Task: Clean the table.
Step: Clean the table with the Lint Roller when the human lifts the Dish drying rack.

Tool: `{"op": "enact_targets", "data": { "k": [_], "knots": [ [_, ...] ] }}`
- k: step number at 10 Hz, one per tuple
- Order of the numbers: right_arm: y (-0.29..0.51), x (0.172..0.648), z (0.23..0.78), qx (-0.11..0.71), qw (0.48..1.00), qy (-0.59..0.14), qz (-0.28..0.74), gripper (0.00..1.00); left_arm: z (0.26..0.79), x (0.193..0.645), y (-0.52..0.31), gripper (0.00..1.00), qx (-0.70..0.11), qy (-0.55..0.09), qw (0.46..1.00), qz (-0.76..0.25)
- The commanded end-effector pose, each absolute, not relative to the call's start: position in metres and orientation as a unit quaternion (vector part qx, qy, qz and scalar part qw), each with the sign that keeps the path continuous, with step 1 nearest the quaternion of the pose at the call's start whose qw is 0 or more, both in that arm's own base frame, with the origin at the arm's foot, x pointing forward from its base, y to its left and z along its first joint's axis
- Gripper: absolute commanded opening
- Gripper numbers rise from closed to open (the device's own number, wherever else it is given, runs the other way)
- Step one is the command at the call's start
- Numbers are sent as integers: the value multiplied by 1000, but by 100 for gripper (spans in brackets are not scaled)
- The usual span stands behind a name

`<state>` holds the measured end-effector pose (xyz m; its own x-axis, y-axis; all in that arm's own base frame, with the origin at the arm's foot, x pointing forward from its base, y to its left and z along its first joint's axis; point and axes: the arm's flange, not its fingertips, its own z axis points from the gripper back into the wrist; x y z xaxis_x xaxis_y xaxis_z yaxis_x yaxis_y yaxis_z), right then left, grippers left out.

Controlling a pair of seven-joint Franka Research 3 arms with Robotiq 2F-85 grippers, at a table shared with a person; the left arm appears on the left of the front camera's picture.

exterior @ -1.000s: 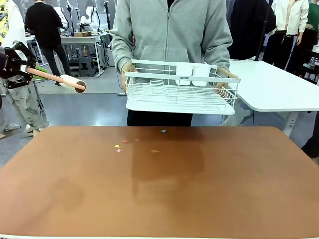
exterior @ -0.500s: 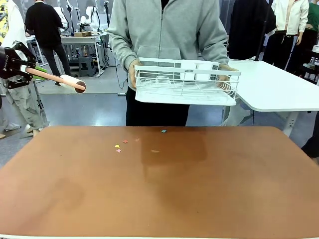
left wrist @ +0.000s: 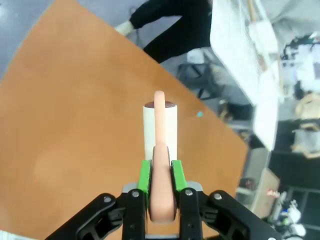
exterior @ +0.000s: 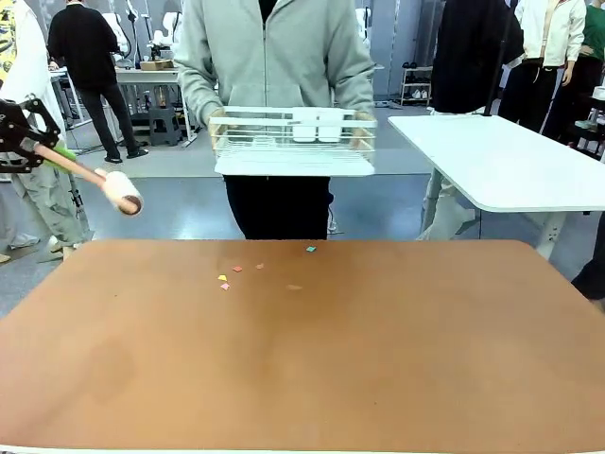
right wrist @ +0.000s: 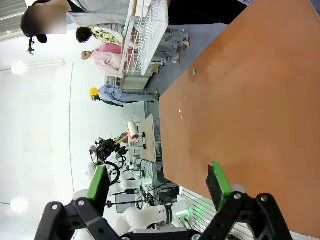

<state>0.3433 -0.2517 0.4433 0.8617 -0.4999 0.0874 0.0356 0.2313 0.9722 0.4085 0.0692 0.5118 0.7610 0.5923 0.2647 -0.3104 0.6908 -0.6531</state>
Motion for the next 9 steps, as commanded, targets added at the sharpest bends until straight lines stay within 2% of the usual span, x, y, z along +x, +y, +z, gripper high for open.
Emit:
{"op": "enact_targets", "data": {
  "k": [1,4,6,7,9],
  "knots": [
    [-249,340,445,598,757,-200,-172,100,518,452,83,22,-284,-216,920,163],
    [-249,340,445,598,757,-200,-172,100,503,489,76,22,-282,-187,937,90],
    [-249,340,445,598,757,-200,-172,100,498,507,74,22,-267,-171,944,86],
    [-249,340,445,598,757,-200,-172,100,496,493,65,22,-269,-191,939,103],
    [-249,340,445,598,757,-200,-172,100,496,493,65,22,-269,-191,939,103]
  ]
}}
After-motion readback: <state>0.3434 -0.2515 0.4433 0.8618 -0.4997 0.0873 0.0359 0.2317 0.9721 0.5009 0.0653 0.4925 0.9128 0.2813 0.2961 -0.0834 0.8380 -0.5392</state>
